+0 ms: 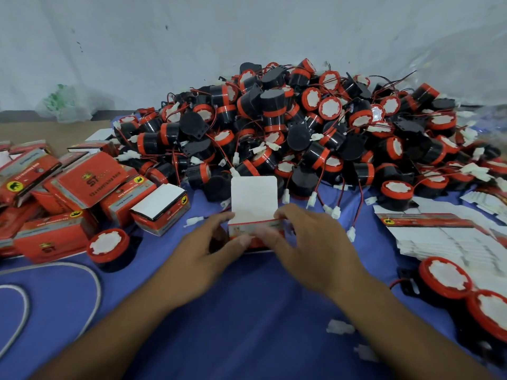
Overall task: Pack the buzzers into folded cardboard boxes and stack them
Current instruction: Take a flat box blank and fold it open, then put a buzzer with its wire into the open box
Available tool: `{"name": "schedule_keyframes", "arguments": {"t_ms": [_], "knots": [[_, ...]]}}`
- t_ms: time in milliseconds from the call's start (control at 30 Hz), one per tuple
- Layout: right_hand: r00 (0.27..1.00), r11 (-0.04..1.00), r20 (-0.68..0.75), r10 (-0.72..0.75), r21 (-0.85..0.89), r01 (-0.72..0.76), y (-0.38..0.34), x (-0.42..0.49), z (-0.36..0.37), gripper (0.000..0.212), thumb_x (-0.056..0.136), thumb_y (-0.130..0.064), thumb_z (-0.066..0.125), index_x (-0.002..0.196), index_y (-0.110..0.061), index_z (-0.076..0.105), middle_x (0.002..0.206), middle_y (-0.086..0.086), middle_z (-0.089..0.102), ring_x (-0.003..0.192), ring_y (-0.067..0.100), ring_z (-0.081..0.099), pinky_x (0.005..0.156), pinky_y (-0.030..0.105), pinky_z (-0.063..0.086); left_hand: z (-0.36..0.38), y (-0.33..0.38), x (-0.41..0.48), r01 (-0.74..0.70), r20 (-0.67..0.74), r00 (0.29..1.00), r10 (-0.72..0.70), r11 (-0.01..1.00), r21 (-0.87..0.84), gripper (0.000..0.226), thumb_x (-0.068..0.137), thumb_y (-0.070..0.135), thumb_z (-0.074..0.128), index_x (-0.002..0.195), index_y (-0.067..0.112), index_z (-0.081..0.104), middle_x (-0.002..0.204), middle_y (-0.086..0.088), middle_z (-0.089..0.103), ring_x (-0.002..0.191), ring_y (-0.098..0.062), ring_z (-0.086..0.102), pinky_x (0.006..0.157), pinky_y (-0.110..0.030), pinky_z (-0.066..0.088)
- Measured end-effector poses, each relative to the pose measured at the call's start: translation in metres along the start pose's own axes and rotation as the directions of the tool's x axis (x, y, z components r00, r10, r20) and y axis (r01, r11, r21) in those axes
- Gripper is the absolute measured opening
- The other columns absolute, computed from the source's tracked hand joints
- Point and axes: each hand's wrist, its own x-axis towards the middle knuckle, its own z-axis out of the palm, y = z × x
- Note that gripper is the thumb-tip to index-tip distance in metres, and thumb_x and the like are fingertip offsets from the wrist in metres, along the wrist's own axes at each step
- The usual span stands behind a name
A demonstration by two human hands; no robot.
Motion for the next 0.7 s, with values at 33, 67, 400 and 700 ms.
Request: {"name": "schedule_keyframes", "arguments": {"t_ms": [33,67,400,700], "knots": [[0.999,0.995,-0.031,0.033,0.096,-0.030,0.004,0.002,0.000,0.065,0.090,-0.078,0.024,0.099,-0.023,0.058,0.081,-0.013,0.063,0.073,0.012,0.058,0.064,0.035,0.047,0.001,-0.002,0.000,-0.017,0.021,1.000,0.017,0.999,0.027,0.056,0.085,0.058,0.062,0.135,0.048,0.040,0.111,0.018,0.066,0.101,-0.002,0.062,0.087,-0.022,0.050],[0.994,0.978,-0.057,0.088,0.193,-0.075,0.009,0.005,0.001,0.059,0.095,-0.071,0.026,0.095,-0.023,0.059,0.077,-0.013,0.065,0.072,0.010,0.060,0.064,0.035,0.046,0.001,-0.005,-0.001,-0.046,0.032,0.999,0.042,0.993,0.112,0.057,0.085,0.061,0.066,0.133,0.051,0.038,0.123,0.018,0.059,0.113,-0.002,0.056,0.095,-0.023,0.046],[0.929,0.915,-0.140,0.344,0.270,-0.298,0.065,0.059,0.016,0.038,0.095,-0.028,0.065,0.128,-0.012,0.056,0.123,0.003,0.055,0.114,0.022,0.054,0.092,0.028,0.043,-0.001,-0.004,-0.001,-0.109,-0.090,0.987,0.135,0.961,0.255,0.007,0.093,0.028,0.066,0.094,0.032,0.060,0.146,0.004,0.033,0.141,-0.018,0.022,0.113,-0.047,0.028],[0.924,0.891,-0.056,0.378,-0.251,-0.380,0.074,0.107,0.018,0.052,0.090,-0.051,0.066,0.110,-0.006,0.051,0.107,0.018,0.063,0.109,0.037,0.053,0.079,0.041,0.045,-0.004,-0.004,0.001,-0.098,-0.121,0.985,0.120,0.980,0.174,0.010,0.088,0.025,0.073,0.086,0.025,0.064,0.146,0.006,0.035,0.126,-0.007,0.045,0.097,-0.038,0.048]]}}
